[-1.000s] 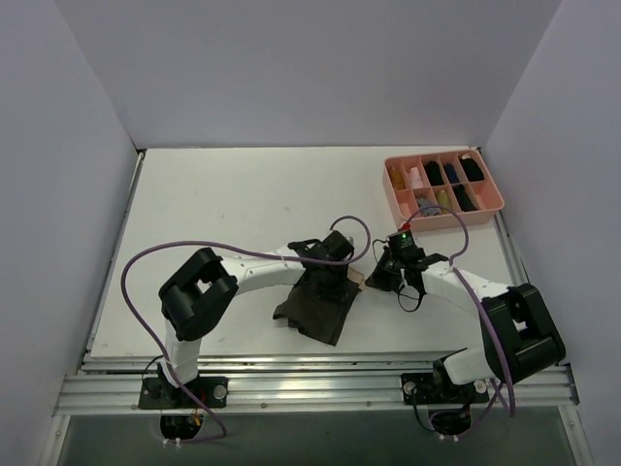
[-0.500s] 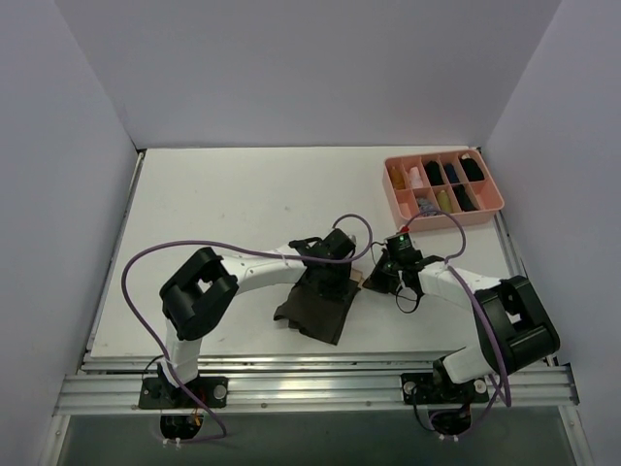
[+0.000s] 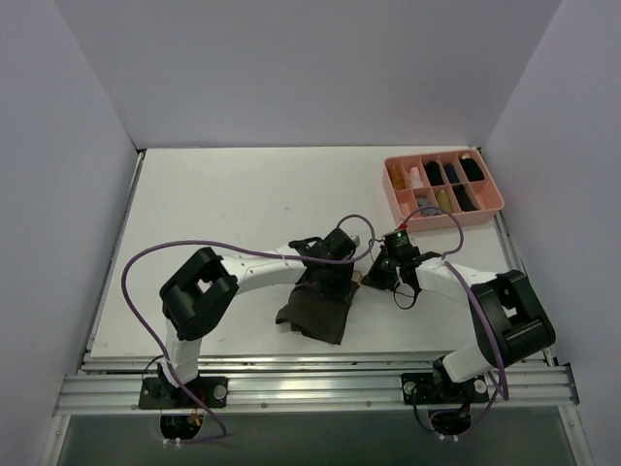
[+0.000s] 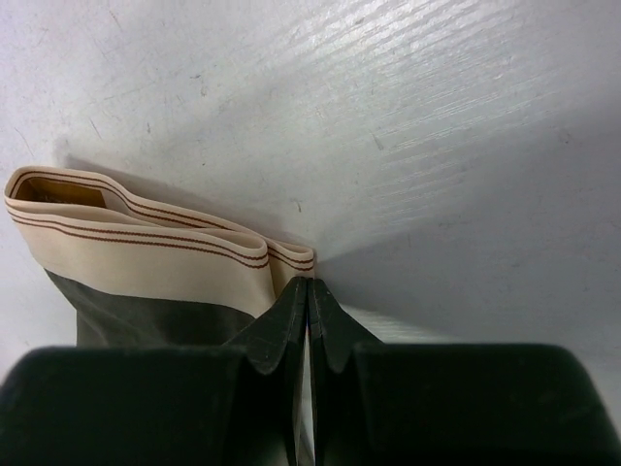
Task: Roll the underwear
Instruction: Fold the underwear
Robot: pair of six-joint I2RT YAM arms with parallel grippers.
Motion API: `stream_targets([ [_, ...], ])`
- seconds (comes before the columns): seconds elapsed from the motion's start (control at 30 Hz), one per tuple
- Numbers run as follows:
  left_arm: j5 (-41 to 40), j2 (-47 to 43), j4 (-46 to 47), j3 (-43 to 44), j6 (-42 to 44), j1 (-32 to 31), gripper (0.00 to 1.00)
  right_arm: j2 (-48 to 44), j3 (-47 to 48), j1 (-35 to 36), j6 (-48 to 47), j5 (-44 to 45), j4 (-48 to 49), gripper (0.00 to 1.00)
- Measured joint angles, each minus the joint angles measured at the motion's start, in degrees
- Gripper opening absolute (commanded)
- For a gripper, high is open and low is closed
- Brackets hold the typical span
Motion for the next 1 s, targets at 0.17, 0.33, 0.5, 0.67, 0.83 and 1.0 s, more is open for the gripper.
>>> stream_targets([
  [0.17, 0.44, -0.04, 0.92, -0.70, -0.02, -0.11, 0.02, 0.57, 0.50, 0.00, 0.00, 0.09, 0.11, 0.00],
  [0.33, 0.90, -0.04, 1.36, -1.27, -0.07, -0.28, 0.02, 0.68, 0.57, 0.00, -0.04, 0.11, 0.22, 0.00],
  [0.5, 1.07, -0.04, 1.79, -1.29, -0.33, -0.39, 0.02, 0.66, 0.66, 0.00, -0.39, 0.31, 0.17, 0.03],
  [0.67, 1.07, 0.13, 2.10, -1.29, -0.68, -0.39, 0.02, -0.28, 0.63, 0.00, -0.50, 1.05, -0.39, 0.16],
  [0.83, 1.05, 1.38, 2.21, -1.29, -1.01, -0.37, 0.02, -3.50, -0.07, 0.00, -0.42, 2.21, -1.57, 0.24],
  [1.0, 1.05, 2.01, 2.14, -1.27, -1.07, -0.37, 0.02, -5.64, -0.68, 0.00, -0.26, 2.23, -1.31, 0.30],
])
